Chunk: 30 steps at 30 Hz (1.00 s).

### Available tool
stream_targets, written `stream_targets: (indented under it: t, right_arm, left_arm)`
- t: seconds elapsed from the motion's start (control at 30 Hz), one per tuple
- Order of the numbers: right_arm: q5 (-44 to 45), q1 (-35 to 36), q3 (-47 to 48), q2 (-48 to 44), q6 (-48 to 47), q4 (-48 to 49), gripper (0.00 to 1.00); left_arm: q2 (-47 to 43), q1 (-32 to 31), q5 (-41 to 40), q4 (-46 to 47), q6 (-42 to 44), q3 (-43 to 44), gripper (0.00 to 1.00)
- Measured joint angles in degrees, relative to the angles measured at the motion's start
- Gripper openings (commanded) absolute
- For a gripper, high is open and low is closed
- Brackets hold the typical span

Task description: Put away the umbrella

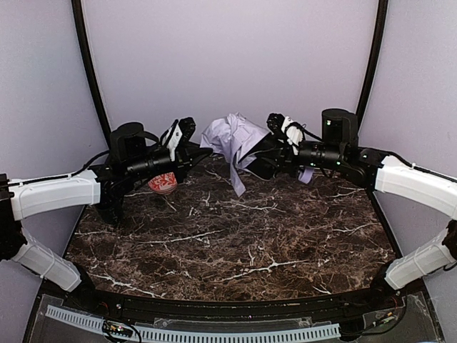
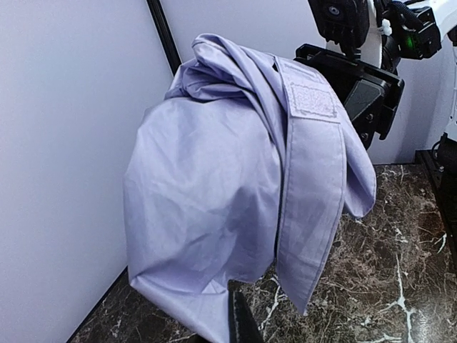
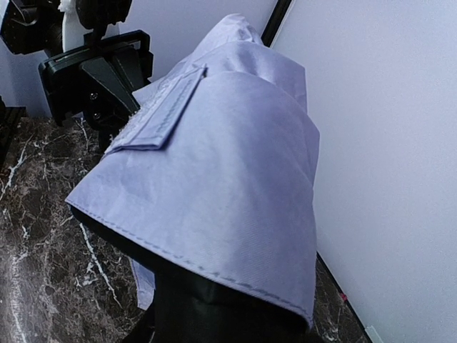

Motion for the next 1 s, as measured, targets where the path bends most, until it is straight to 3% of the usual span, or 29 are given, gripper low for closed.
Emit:
stream_targets:
  t: [0.2, 0.47, 0.8, 1.0]
  right_arm:
    - [-1.27, 0.00, -0.26, 0.02, 8.50, 4.68, 0.00]
    - [-2.32, 0.48, -2.69, 2.89, 17.64, 8.74, 0.00]
    - [-0.63, 0.94, -2.71, 4.42, 21.44, 8.61, 0.00]
    - [2.36, 0.02, -4.55, 7.85, 24.33, 8.98, 0.00]
  left_arm:
    - [3.13, -0.20, 5.22, 5.22, -5.60, -1.64, 0.00]
    - [14.32, -6.80, 10.12, 15.04, -9.64, 3.34, 0.00]
    - [22.75, -6.14, 16.17, 22.91, -14.27, 6.97, 0.00]
    - [33.18, -0.55, 20.85, 33.20, -31.45, 5.81, 0.00]
